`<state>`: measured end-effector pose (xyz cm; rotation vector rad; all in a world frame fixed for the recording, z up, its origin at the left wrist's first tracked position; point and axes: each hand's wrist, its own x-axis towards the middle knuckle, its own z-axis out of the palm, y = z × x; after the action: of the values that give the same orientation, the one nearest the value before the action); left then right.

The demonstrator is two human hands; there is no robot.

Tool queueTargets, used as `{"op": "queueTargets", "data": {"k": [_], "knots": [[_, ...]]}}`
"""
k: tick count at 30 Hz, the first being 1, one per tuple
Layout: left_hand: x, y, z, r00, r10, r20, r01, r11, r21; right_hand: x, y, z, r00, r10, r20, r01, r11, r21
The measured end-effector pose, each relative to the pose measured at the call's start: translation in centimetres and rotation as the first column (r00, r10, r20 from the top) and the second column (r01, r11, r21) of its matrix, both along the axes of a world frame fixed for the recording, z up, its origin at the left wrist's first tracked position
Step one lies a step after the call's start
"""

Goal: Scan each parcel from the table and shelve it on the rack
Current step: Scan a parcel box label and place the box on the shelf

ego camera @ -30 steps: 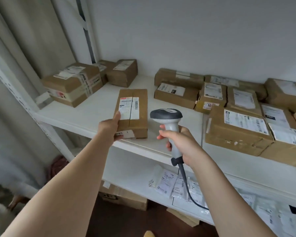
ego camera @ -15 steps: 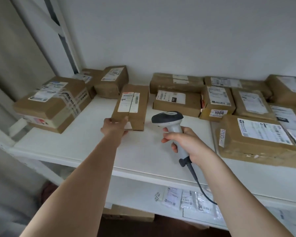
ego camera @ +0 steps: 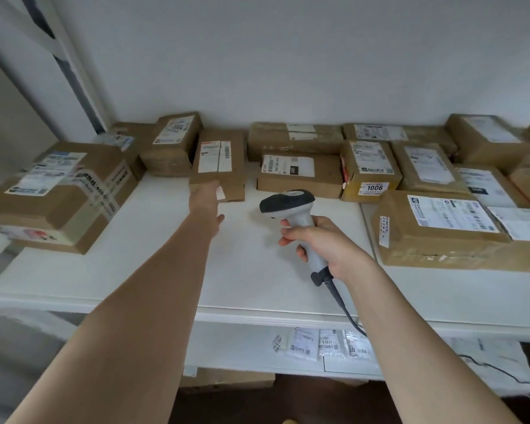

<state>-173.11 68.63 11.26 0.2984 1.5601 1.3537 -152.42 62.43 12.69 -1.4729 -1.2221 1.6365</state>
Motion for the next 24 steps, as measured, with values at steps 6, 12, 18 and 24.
{"op": "queueTargets", "data": {"k": [6, 12, 18, 24], "knots": [[0.6, 0.8, 0.9, 0.987, -0.155, 0.046, 0.154, 0.988, 0.017, 0.9, -0.3, -0.3, 1.000, -0.029, -0.006, 0.029, 1.000, -0.010], [1.0, 1.7, 0.7, 0.986, -0.162, 0.039, 0.162, 0.987, 0.009, 1.8, -0.5, -0.2, 0.997, -0.071, -0.022, 0.071, 0.997, -0.002], [2.1, 2.2, 0.5, 0.997, -0.057, -0.053, 0.058, 0.998, 0.020, 2.0, -0.5, 0.0, 0.995, -0.088, -0.052, 0.089, 0.996, 0.019], [6.5, 1.1, 0.8, 0.977, 0.079, -0.200, -0.021, 0.961, 0.277, 3.6, -2.0, 1.5, 0.989, -0.143, -0.028, 0.145, 0.985, 0.098]]}}
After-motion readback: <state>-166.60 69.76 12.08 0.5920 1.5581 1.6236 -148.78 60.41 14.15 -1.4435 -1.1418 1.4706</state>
